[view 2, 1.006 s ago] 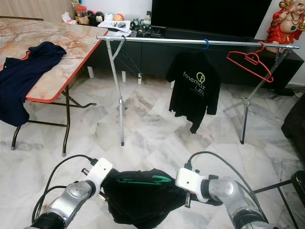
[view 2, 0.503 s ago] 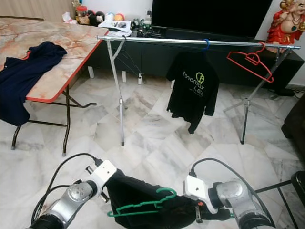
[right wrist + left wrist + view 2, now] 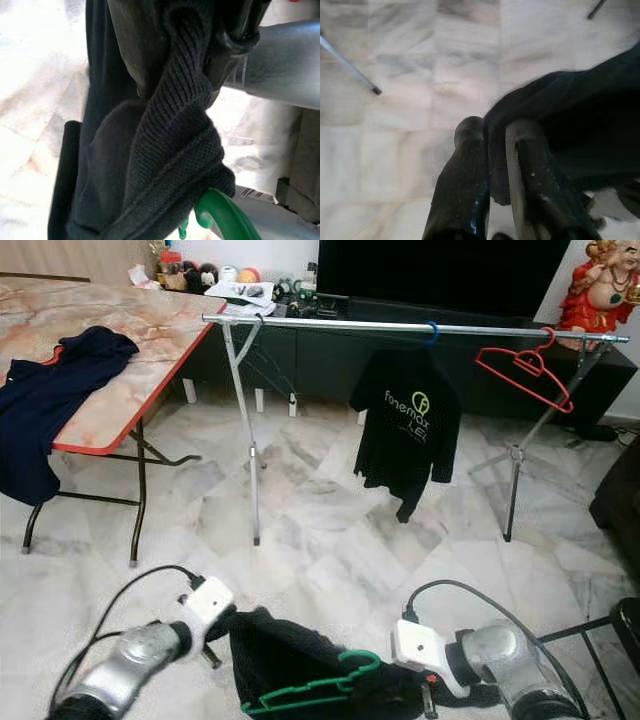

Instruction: Hang hanger

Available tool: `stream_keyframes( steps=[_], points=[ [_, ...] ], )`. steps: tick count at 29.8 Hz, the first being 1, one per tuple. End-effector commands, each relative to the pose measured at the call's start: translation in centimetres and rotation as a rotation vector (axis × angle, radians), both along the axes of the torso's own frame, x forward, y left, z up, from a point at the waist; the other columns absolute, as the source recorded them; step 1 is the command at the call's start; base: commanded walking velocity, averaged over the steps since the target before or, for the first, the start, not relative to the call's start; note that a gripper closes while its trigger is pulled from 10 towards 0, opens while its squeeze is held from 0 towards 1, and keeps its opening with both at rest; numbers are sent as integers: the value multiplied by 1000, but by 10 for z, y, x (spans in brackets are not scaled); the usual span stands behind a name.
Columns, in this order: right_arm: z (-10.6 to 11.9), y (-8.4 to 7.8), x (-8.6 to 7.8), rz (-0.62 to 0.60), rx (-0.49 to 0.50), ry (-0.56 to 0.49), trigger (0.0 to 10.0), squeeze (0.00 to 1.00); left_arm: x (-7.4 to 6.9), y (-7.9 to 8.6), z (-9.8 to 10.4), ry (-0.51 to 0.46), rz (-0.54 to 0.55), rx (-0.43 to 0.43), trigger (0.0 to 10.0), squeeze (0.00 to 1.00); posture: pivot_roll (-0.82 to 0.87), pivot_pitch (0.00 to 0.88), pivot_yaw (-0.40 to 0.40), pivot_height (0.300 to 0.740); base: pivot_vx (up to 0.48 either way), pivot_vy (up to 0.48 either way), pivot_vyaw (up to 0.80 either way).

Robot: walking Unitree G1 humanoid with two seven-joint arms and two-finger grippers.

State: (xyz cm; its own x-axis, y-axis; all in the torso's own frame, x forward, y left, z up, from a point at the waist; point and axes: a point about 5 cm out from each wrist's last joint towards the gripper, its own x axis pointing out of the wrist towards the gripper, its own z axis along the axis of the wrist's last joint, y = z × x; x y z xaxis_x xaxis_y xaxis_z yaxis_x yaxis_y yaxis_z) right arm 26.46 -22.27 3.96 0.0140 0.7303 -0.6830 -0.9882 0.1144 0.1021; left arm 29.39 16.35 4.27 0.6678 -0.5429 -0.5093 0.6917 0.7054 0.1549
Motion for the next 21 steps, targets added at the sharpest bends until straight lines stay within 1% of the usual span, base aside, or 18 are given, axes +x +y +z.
stream_keyframes(
  steps=[1,3,4,5,7,9,11,12,15,16,18,21],
  points=[
    [1,0,-1,3,20,14,0,0,-8,4,5,68,-79,-60,10000,1000,9,86,-90,740,0,0,0],
    [-1,2,-3,11,32,29,0,0,-17,5,10,125,-170,-103,10000,1000,16,88,-88,740,0,0,0],
    [-1,2,-3,11,32,29,0,0,-17,5,10,125,-170,-103,10000,1000,16,88,-88,740,0,0,0],
    [-2,4,-4,17,33,34,0,0,-22,4,12,151,-224,-111,10000,1000,16,88,-88,740,0,0,0],
    [-3,6,-4,22,36,37,0,0,-30,3,12,186,-291,-116,10000,1000,18,88,-87,740,0,0,0],
    [-3,8,-3,17,48,31,0,0,-32,1,15,194,-317,-126,10000,1000,15,89,-88,740,0,0,0],
    [-3,10,-3,17,55,30,0,0,-30,-3,20,181,-314,-158,10000,1000,16,88,-90,740,0,0,0],
    [-3,10,-3,17,55,30,0,0,-30,-3,20,181,-314,-158,10000,1000,16,88,-90,740,0,0,0],
    [-2,15,0,2,82,12,0,0,-35,-15,33,191,-380,-229,10000,1000,20,89,-92,740,0,0,0],
    [-2,17,2,-12,88,-4,0,0,-37,-20,36,192,-404,-241,10000,1000,22,89,-91,740,0,0,0],
    [-1,21,6,-34,89,-39,0,0,-37,-27,40,184,-430,-242,10000,1000,27,90,-90,740,0,0,0],
    [0,27,11,-49,95,-83,0,0,-40,-36,40,198,-480,-235,10000,1000,29,89,-89,740,0,0,0]
  ],
)
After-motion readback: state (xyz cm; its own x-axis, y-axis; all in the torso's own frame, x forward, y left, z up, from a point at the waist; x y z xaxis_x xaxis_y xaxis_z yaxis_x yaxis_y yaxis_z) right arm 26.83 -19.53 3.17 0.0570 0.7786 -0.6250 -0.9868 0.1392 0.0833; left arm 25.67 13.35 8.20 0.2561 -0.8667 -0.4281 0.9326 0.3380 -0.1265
